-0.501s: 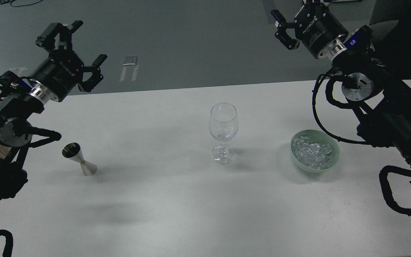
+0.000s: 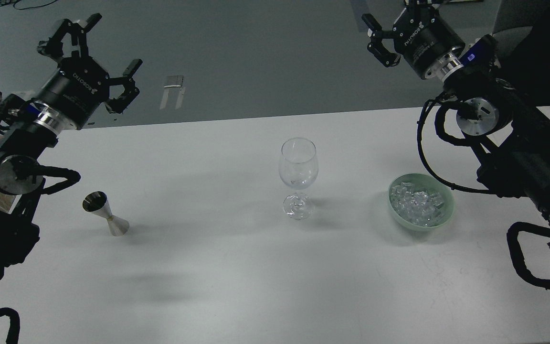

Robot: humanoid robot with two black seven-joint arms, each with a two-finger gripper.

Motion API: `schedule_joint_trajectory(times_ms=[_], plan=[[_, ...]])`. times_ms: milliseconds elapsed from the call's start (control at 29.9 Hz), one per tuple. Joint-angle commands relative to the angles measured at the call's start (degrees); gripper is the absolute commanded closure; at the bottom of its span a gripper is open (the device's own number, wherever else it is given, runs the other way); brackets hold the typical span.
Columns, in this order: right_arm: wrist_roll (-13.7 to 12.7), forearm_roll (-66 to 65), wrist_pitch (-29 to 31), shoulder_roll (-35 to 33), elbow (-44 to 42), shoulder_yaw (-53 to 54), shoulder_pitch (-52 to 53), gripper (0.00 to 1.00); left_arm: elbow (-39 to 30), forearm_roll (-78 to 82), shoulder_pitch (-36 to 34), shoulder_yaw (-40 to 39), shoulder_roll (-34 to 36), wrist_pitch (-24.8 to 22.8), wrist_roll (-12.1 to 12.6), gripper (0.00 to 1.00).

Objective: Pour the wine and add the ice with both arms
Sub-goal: 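Lower the left gripper toward the silver jigger, opening its fingers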

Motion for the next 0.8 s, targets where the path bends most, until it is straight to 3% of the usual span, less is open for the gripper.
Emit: schedule_joint_trajectory(times_ms=[0, 100, 535, 668, 768], plan=[[0.0, 0.0, 0.0, 0.0, 0.0, -0.02, 0.23, 0.0, 2.45, -4.05, -1.57, -0.07, -0.08, 0.0, 3.15, 0.02], [0.0, 0.0, 0.0, 0.0, 0.0, -0.02, 0.32, 0.0, 2.55, -3.18, -2.28, 0.81, 0.18, 0.74, 4.4, 0.02], [-0.09, 0.0, 0.0, 0.0, 0.0, -0.02, 0.75, 0.0, 1.84, -2.55, -1.93, 0.9, 2.03, 1.36, 3.0, 0.02], [-0.09, 0.09, 0.0, -0.26, 0.08, -0.02, 0.84, 0.0, 1.67, -1.95, -1.67, 0.2, 2.11, 1.63, -3.32, 0.02], [0.0, 0.09, 0.08, -0.7, 0.0, -0.02, 0.84, 0.0, 1.58, 0.33, -1.67, 0.9, 2.73, 1.28, -5.09, 0.02]])
